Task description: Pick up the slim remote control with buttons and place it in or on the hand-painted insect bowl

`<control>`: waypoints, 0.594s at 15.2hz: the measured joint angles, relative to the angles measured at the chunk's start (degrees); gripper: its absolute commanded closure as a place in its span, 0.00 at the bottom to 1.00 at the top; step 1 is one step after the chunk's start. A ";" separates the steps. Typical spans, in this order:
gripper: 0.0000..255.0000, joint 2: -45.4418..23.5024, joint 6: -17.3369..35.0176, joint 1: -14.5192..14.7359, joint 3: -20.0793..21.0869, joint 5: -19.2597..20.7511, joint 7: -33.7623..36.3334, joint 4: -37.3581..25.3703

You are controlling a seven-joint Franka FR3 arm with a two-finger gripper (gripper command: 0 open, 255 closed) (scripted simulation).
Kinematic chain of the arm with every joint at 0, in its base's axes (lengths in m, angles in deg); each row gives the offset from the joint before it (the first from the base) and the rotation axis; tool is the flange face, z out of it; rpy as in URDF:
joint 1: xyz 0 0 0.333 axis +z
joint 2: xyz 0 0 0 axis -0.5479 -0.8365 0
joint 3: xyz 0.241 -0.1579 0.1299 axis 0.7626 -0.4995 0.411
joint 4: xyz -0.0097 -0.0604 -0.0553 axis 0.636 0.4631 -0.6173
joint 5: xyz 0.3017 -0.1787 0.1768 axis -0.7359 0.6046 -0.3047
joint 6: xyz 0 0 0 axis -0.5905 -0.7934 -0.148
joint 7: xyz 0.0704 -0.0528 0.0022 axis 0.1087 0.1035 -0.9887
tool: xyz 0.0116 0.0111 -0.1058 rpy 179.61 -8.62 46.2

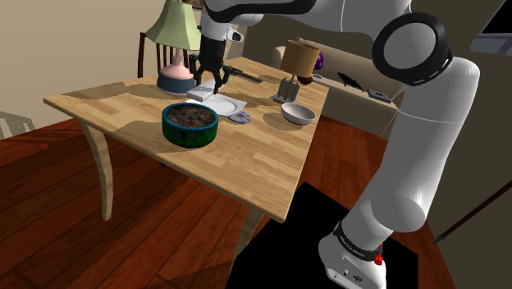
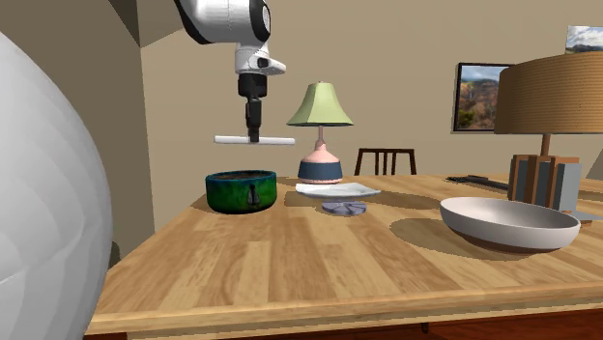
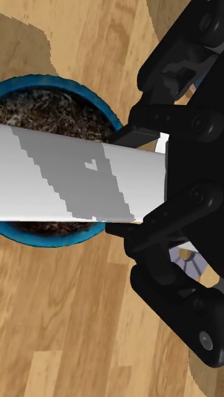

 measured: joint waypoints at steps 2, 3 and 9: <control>1.00 -2.11 -0.83 1.52 0.75 0.48 2.27 -2.94; 1.00 -3.20 -1.67 2.28 1.09 0.71 3.36 -4.85; 1.00 -4.53 1.81 3.09 1.41 0.99 4.63 -2.68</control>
